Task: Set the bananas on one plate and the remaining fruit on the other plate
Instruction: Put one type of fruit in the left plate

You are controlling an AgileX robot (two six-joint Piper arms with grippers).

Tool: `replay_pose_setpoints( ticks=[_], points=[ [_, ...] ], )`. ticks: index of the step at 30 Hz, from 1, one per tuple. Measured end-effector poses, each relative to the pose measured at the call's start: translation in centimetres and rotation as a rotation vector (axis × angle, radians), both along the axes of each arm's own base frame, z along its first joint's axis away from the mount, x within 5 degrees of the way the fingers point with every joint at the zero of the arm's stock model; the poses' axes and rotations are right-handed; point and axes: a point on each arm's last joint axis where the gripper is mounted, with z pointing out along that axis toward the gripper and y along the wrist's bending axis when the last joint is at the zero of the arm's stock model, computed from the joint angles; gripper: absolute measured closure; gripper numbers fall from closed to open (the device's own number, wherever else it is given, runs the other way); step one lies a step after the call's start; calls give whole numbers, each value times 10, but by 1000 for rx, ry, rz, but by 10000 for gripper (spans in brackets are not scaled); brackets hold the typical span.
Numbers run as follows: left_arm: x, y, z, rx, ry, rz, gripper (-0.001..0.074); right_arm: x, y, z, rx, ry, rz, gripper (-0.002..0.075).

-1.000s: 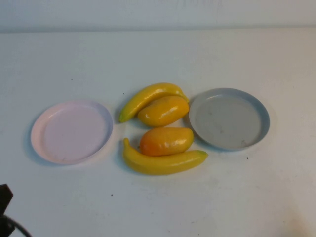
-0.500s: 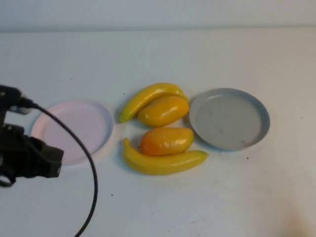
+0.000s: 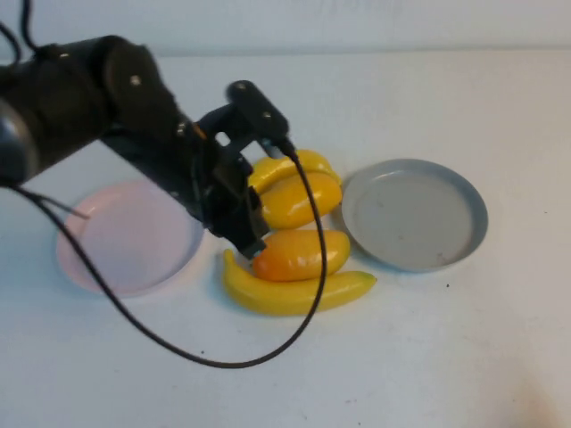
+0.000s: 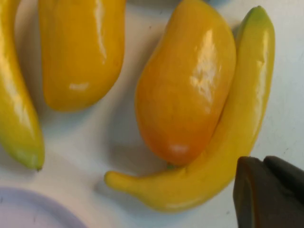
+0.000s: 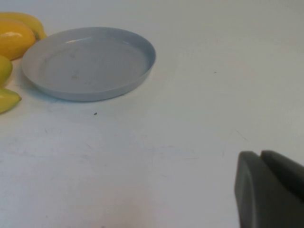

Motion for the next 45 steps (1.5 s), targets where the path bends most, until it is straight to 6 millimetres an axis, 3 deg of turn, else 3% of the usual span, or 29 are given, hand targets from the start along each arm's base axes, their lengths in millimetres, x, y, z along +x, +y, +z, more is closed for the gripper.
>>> replay_pose_setpoints(
  ticks=[5, 8, 15, 18, 25, 39, 42, 45],
  points=[
    [19, -39, -8, 83, -17, -138, 735, 0, 0, 0, 0, 0, 0, 742],
    [24, -55, -11, 107, -50, -231, 664, 0, 0, 0, 0, 0, 0, 742],
    [36, -73, -26, 130, -152, -341, 183, 0, 0, 0, 0, 0, 0, 742],
    [40, -73, -34, 163, -167, -351, 97, 0, 0, 0, 0, 0, 0, 742],
    [47, -74, -60, 222, -134, -374, 73, 0, 0, 0, 0, 0, 0, 742],
    [55, -76, -87, 276, -115, -395, 73, 0, 0, 0, 0, 0, 0, 742],
    [56, -76, -88, 280, -119, -396, 88, 0, 0, 0, 0, 0, 0, 742],
    [56, -76, -88, 281, -120, -397, 149, 0, 0, 0, 0, 0, 0, 742]
  ],
)
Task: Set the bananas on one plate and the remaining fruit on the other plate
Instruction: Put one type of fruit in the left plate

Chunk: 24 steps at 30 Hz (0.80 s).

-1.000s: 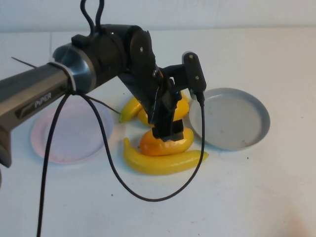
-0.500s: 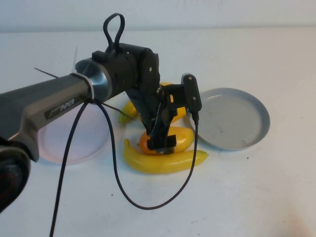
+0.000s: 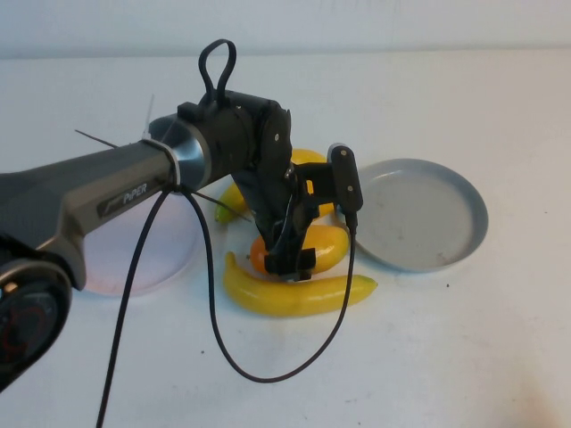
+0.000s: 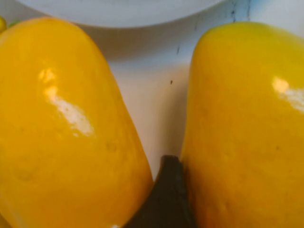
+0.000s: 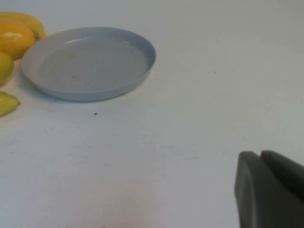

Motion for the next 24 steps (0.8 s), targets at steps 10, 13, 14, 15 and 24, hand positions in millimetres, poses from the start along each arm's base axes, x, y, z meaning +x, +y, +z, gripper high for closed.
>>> replay_pose_setpoints(
  ticks=[10, 13, 14, 15, 24],
  points=[
    [-6, 1, 16, -9, 67, 58, 185, 0, 0, 0, 0, 0, 0, 742],
    [-11, 4, 46, -47, 92, 194, 185, 0, 0, 0, 0, 0, 0, 742],
    [-11, 6, 57, -57, 80, 241, 185, 0, 0, 0, 0, 0, 0, 742],
    [-11, 9, 69, -66, 66, 303, 185, 0, 0, 0, 0, 0, 0, 742],
    [11, 76, 87, 49, 11, 740, 185, 0, 0, 0, 0, 0, 0, 742]
  ],
)
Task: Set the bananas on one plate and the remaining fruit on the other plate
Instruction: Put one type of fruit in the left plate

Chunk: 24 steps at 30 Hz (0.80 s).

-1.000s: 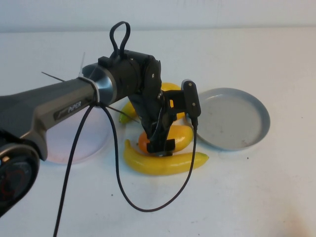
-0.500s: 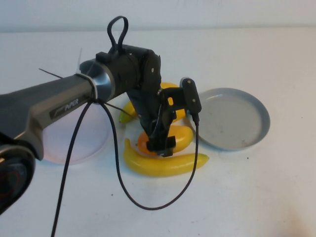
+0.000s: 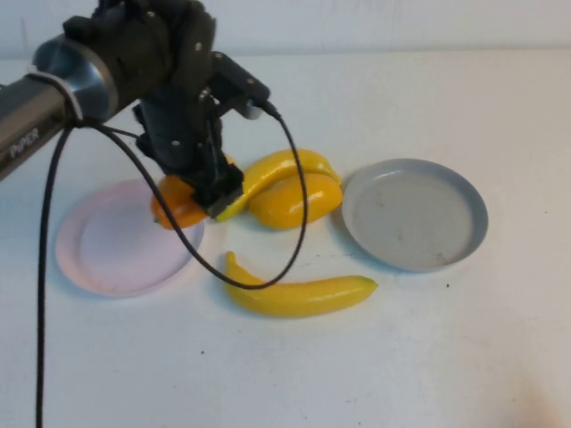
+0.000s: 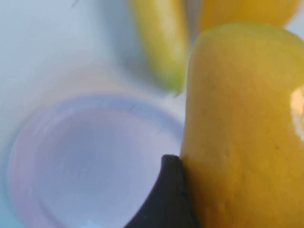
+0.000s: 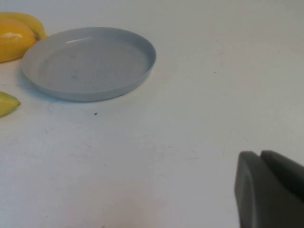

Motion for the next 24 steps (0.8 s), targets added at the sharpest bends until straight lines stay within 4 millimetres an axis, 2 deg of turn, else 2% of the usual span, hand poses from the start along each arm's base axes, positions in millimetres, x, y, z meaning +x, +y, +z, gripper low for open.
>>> replay_pose_setpoints(
  ticks=[7, 11, 14, 20, 24],
  points=[
    [19, 88, -34, -7, 109, 305, 185, 0, 0, 0, 0, 0, 0, 742],
    [26, 119, -49, -43, 80, 401, 185, 0, 0, 0, 0, 0, 0, 743],
    [29, 127, -55, -60, 50, 417, 185, 0, 0, 0, 0, 0, 0, 743],
    [30, 126, -55, -70, 33, 416, 185, 0, 0, 0, 0, 0, 0, 743],
    [32, 126, -66, -58, 69, 429, 185, 0, 0, 0, 0, 0, 0, 743]
  ],
)
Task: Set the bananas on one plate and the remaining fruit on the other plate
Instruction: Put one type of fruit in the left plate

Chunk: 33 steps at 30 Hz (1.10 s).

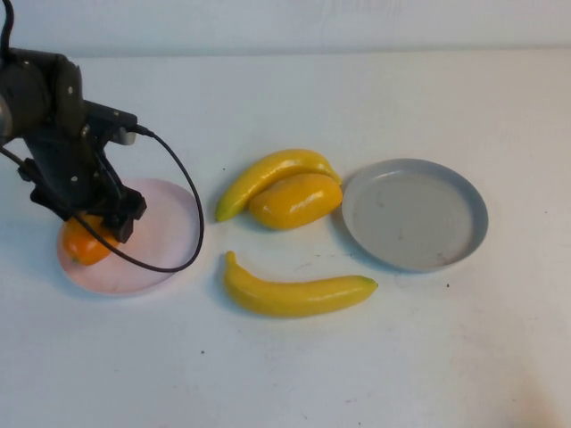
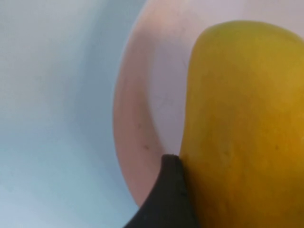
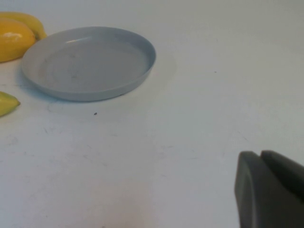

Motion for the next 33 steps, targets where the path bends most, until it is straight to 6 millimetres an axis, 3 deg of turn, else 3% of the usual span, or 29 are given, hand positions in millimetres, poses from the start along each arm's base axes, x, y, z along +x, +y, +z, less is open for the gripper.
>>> replay_pose_setpoints(
  ticks=[5, 10, 13, 22, 25, 30, 33],
  points=[
    [1, 0, -9, 5, 24, 4, 177, 0, 0, 0, 0, 0, 0, 743],
    [-1, 1, -5, 15, 55, 9, 119, 0, 0, 0, 0, 0, 0, 743],
    [2, 1, 3, 12, 49, 30, 71, 0, 0, 0, 0, 0, 0, 743],
    [11, -9, 44, -104, -1, 158, 66, 0, 0, 0, 0, 0, 0, 743],
    [10, -34, 50, -170, -7, -41, 66, 0, 0, 0, 0, 0, 0, 743],
    [-7, -114, 53, -203, -94, -567, 66, 0, 0, 0, 0, 0, 0, 743],
    [-16, -155, 52, -182, -199, -778, 66, 0, 0, 0, 0, 0, 0, 743]
  ],
)
